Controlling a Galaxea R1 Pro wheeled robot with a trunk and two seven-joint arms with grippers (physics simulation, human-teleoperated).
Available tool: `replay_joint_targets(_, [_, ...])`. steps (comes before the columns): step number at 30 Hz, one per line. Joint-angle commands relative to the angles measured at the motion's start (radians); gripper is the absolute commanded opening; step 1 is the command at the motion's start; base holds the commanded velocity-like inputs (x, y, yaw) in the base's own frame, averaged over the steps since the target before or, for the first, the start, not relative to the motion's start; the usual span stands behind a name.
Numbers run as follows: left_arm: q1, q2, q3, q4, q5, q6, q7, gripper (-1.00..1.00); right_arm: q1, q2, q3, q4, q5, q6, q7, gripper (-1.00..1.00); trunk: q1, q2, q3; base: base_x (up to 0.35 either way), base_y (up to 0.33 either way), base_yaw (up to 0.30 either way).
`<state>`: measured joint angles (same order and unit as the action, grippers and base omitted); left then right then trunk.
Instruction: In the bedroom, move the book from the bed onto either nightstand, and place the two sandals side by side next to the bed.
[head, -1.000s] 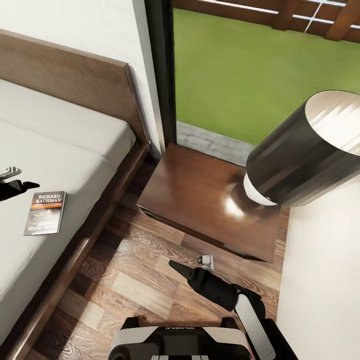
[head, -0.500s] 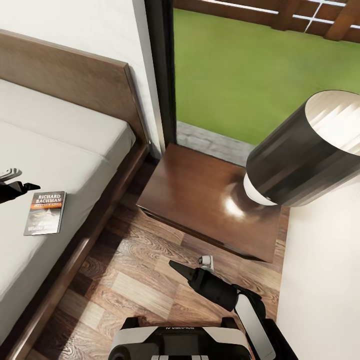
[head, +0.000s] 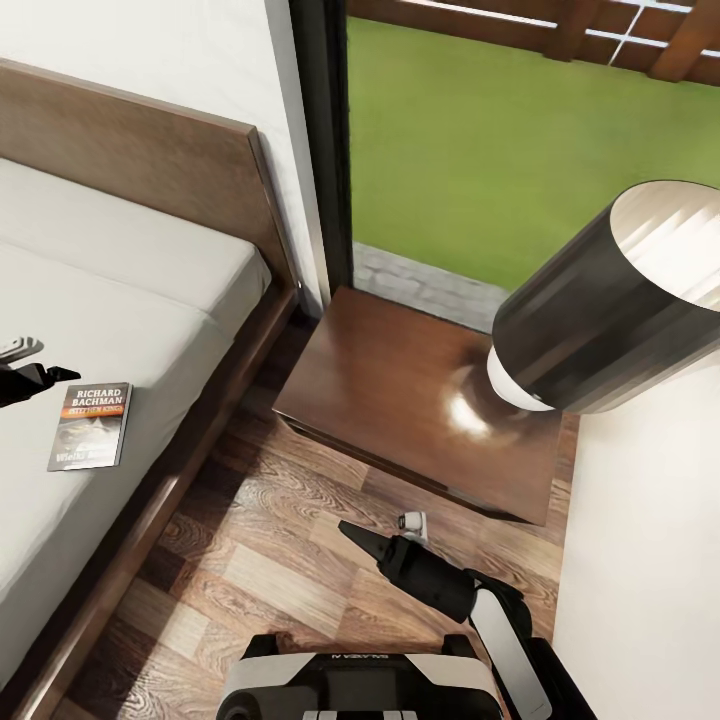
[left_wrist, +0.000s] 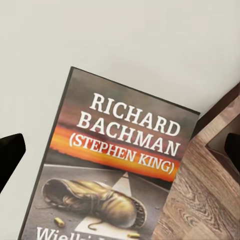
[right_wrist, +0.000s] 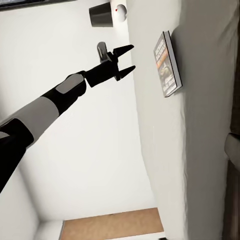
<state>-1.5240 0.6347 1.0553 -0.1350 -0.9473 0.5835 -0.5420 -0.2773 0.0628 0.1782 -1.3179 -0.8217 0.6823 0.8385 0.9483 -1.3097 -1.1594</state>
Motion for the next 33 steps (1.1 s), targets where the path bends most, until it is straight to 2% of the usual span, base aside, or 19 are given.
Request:
replay_joint_targets(1, [-0.001, 0.0, 0.008, -0.002, -0.01, 0.005, -0.006, 1.0, 0.0, 0.0, 0.0, 0.001, -0.006, 0.006, -0.006, 1.0, 0.0, 0.0, 0.0, 0.0, 0.0, 0.0])
replay_joint_targets(11, [-0.001, -0.001, 0.008, 0.0, -0.012, 0.008, -0.006, 1.0, 0.0, 0.0, -0.002, 0.004, -0.011, 0.006, -0.044, 1.0, 0.0, 0.0, 0.0, 0.0, 0.0, 0.0])
replay_joint_targets(33, [-0.001, -0.003, 0.006, 0.001, -0.014, 0.009, -0.004, 1.0, 0.0, 0.0, -0.002, 0.003, -0.013, 0.006, -0.046, 1.0, 0.0, 0.0, 0.0, 0.0, 0.0, 0.0])
